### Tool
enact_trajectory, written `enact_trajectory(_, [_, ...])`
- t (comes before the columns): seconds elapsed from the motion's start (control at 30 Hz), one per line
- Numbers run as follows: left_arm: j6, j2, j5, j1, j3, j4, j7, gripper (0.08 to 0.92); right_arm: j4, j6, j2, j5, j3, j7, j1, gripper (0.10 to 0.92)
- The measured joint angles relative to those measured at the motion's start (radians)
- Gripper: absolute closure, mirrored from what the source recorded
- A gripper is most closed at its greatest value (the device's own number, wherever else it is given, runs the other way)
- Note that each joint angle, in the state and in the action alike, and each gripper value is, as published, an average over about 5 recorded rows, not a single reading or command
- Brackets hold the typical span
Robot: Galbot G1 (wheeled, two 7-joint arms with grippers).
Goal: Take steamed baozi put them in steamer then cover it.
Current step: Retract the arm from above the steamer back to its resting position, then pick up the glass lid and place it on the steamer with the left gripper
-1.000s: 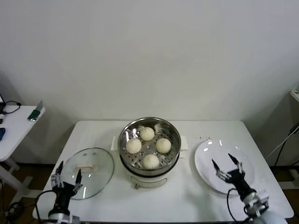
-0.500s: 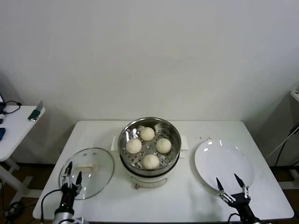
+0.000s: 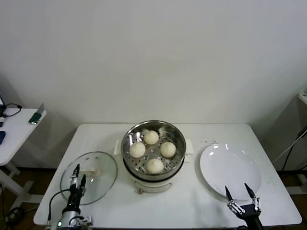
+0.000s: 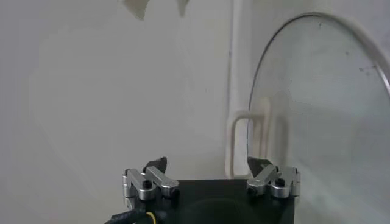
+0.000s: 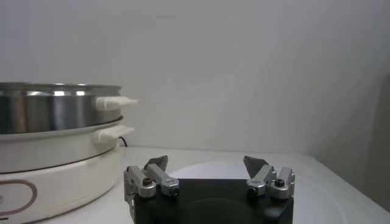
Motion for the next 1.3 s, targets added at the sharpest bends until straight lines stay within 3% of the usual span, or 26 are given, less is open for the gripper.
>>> enact_trajectory(0.2, [0.024, 0.0, 0.025, -0.052, 0.007, 0.04, 0.001, 0.183, -0.003, 0.011, 0.01, -0.002, 0.002, 0.0, -0.012, 0.203])
enact_trajectory(0.3, [0.036, 0.0, 0.038, -0.065, 0.008, 0.053, 0.005, 0.234, -0.005, 0.015, 0.015, -0.002, 0.003, 0.0, -0.015, 0.203])
enact_trajectory(1.0, [0.043, -0.014, 0.065, -0.105, 0.006, 0.1, -0.006, 0.831, -0.013, 0.021, 0.026, -0.009, 0.0, 0.004, -0.008, 0.203])
enact_trajectory(1.3, [0.035, 0.016, 0.002, -0.091, 0.0, 0.036, 0.013, 0.861, -0.005, 0.018, 0.019, -0.016, 0.01, 0.012, -0.014, 0.203])
